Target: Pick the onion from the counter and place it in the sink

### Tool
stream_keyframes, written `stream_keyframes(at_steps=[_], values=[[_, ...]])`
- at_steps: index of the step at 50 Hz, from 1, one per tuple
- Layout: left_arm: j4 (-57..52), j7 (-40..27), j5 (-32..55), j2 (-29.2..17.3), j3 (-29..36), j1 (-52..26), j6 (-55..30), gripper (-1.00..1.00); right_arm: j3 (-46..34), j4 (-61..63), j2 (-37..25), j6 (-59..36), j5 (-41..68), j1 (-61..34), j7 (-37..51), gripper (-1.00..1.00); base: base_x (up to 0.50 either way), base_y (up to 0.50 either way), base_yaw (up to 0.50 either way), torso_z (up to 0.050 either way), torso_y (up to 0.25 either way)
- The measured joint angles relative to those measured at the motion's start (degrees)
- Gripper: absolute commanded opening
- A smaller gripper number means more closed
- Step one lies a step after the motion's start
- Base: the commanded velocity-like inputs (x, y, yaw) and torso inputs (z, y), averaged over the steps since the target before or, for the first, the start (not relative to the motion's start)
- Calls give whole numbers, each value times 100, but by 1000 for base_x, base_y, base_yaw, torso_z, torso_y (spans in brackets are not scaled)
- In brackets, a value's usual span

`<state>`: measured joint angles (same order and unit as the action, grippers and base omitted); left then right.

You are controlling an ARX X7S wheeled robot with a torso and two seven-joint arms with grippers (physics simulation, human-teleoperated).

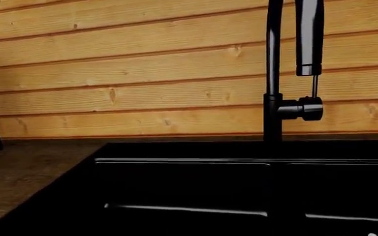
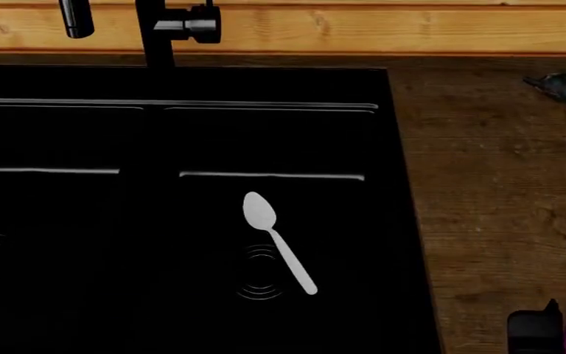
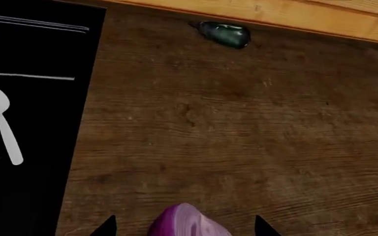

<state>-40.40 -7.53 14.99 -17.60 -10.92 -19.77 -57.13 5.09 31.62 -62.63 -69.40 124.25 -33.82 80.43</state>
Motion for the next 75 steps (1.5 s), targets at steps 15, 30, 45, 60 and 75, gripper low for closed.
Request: stream_keyframes(at_steps=[15,30,45,60,75], values=[[171,6,16,17,49,36,132,100,-537,-427,86,-204,-221,-391,-178,100,0,0,0,0,0],[276,-5,35,23,49,108,230,100,-1331,-1161,361,-669,-744,-1159,-469,100,0,0,0,0,0],[309,-31,49,8,66,151,270,100,-897,-1068,422,-369,-1288,-79,-946,100,0,0,0,0,0],[357,-49,76,7,83,184,314,100,-226,-911,337,-153,-2000,1005,-1409,-100,0,0,0,0,0],[342,-81,118,-10,94,149,271,100,-513,-395,343,-251,-2278,270,-1819,-100,0,0,0,0,0]])
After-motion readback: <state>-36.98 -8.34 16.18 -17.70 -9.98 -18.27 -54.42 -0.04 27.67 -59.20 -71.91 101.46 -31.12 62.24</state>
